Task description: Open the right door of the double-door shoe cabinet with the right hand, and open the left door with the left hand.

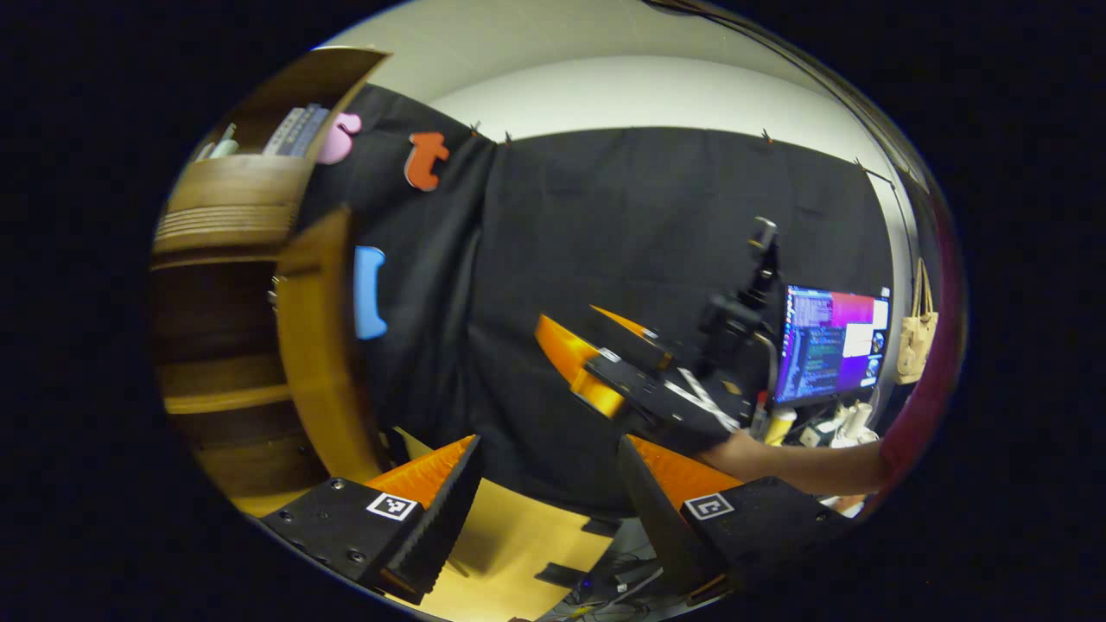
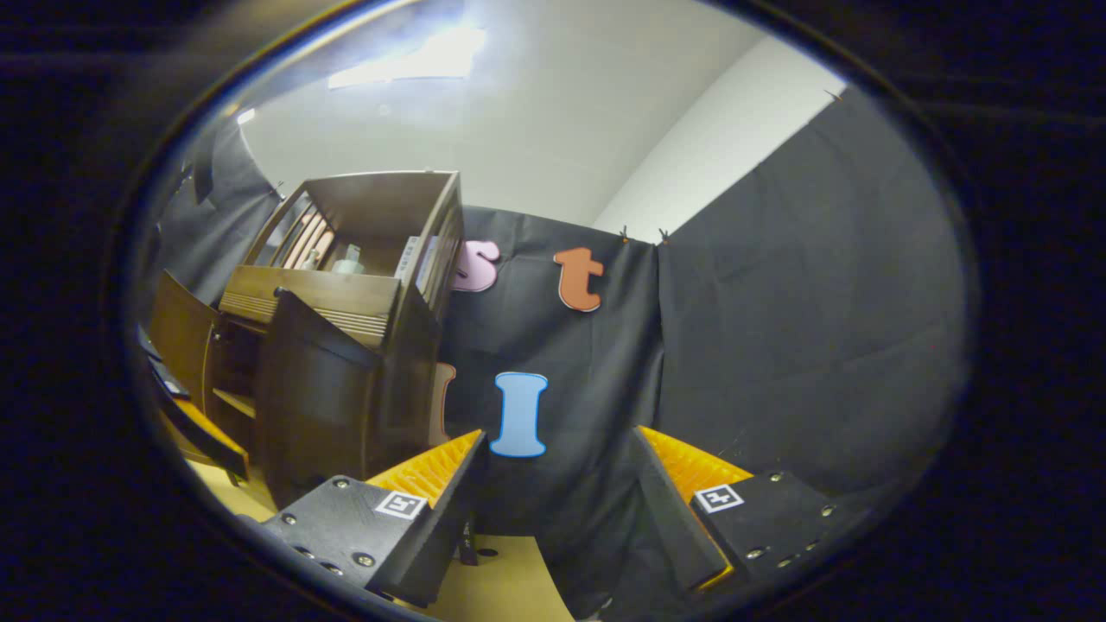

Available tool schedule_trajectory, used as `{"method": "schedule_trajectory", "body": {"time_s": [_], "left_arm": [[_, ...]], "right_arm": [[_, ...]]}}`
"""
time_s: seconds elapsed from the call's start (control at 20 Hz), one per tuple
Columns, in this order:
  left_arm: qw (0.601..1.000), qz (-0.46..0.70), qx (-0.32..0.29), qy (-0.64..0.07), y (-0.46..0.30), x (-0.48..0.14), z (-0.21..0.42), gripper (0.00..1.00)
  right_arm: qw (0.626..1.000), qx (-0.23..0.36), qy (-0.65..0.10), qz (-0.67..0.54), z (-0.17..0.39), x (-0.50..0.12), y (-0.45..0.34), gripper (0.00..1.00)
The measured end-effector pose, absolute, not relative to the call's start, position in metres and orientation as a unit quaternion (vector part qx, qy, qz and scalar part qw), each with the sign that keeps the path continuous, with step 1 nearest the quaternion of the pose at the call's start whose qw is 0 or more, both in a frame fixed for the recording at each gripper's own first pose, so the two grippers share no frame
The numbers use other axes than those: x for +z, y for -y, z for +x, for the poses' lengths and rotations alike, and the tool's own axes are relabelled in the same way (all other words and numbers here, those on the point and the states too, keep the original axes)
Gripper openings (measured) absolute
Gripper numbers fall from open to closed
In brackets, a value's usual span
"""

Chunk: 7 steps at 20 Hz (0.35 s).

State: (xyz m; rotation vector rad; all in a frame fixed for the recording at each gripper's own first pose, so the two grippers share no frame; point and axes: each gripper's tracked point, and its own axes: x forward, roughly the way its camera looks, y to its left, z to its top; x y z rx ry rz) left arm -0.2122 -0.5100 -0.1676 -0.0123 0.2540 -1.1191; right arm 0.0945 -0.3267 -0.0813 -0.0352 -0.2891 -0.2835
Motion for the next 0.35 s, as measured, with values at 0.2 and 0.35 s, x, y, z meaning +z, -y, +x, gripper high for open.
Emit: {"method": "schedule_trajectory", "body": {"time_s": [0.2,0.35], "left_arm": [[0.816,0.013,-0.544,-0.197,0.533,-0.237,-0.222,0.97],[0.815,0.036,-0.530,-0.232,0.549,-0.291,-0.219,0.97]], "right_arm": [[0.987,-0.129,0.092,0.002,0.149,-0.193,0.374,0.97],[0.992,-0.111,0.045,0.031,0.194,-0.278,0.391,0.91]]}}
